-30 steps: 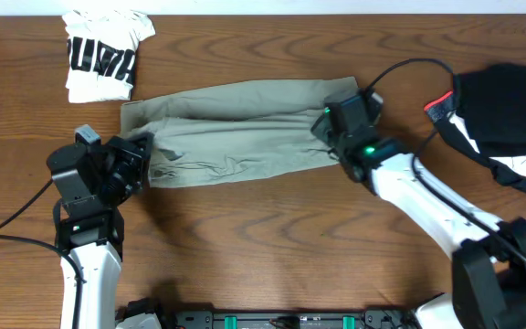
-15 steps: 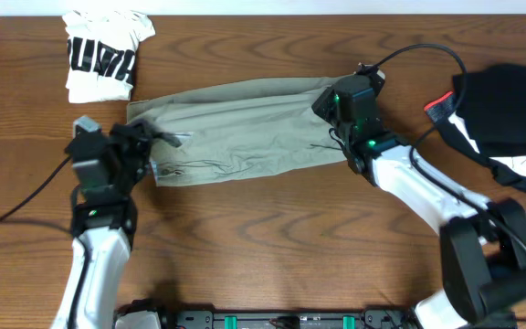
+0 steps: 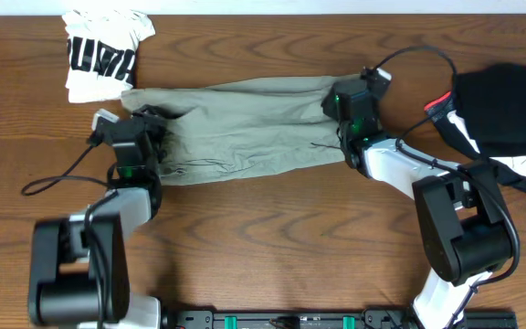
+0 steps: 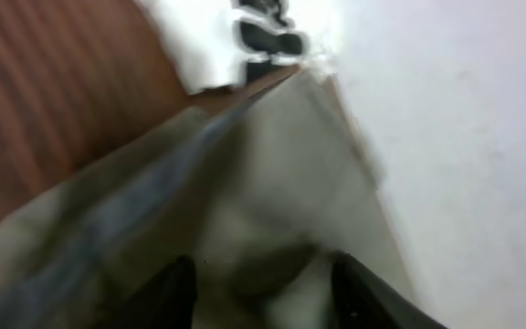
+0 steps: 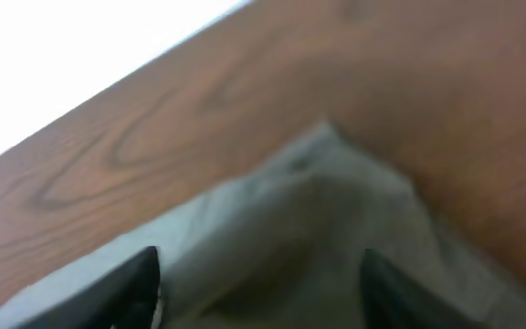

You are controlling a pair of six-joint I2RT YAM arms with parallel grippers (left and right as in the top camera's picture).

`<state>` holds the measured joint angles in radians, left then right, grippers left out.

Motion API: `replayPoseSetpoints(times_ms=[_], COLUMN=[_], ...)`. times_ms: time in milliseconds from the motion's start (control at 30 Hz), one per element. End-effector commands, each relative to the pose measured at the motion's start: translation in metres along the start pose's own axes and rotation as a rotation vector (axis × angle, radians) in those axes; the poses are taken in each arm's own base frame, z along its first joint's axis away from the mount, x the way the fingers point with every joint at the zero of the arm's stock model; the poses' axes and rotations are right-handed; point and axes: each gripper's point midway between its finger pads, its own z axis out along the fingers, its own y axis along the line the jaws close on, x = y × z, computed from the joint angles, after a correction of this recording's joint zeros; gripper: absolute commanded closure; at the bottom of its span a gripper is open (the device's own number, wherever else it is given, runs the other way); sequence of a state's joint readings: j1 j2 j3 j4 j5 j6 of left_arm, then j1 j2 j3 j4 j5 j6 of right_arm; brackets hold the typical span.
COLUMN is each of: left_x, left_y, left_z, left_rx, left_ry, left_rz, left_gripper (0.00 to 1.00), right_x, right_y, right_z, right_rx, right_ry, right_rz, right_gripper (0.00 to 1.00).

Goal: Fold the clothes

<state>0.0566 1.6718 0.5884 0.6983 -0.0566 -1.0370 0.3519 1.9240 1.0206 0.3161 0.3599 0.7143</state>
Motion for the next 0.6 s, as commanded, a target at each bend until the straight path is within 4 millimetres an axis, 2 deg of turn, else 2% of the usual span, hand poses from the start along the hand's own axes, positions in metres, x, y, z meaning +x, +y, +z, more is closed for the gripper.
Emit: replayPoseSetpoints(times_ms=[0, 67, 167, 267, 433, 500, 567], left_x=[0.0, 0.001, -0.001, -0.004, -0.001, 0.002, 0.007], left_y=[0.009, 0.01, -0.005, -0.04, -0.097, -0.107, -0.109], left_z=[0.01, 0.01, 0.004, -0.012, -0.057, -0.078, -0.097], left_rx=[-0.033, -0.035, 0.015, 0.133, 0.341, 0.377, 0.386], left_ry=[-0.022, -0.018, -0.007, 0.011, 0.095, 0.139, 0.19], left_rz=[0.11, 0.173, 0.25, 0.299, 0.36, 0.365, 0.382], left_gripper=[0.46, 0.45, 0.42, 0.39, 0.39, 0.39, 0.39], right_x=[-0.012, -0.011, -0.014, -0.032, -0.067, -0.077, -0.077], right_y=[-0.006, -0.007, -0.009, -0.003, 0.005, 0.006, 0.008], right_z=[0.001, -0.001, -0.009, -0.027, -0.074, -0.096, -0.118], right_rx=[0.044, 0.052, 0.064, 0.056, 0.041, 0.029, -0.012], right_ry=[-0.043, -0.031, -0.01, -0.025, -0.048, -0.042, 0.0], right_rz=[-0.254, -0.338, -0.397, -0.394, -0.385, -0.385, -0.392], right_gripper=[0.23, 0.16, 0.11, 0.07, 0.05, 0.02, 0.02])
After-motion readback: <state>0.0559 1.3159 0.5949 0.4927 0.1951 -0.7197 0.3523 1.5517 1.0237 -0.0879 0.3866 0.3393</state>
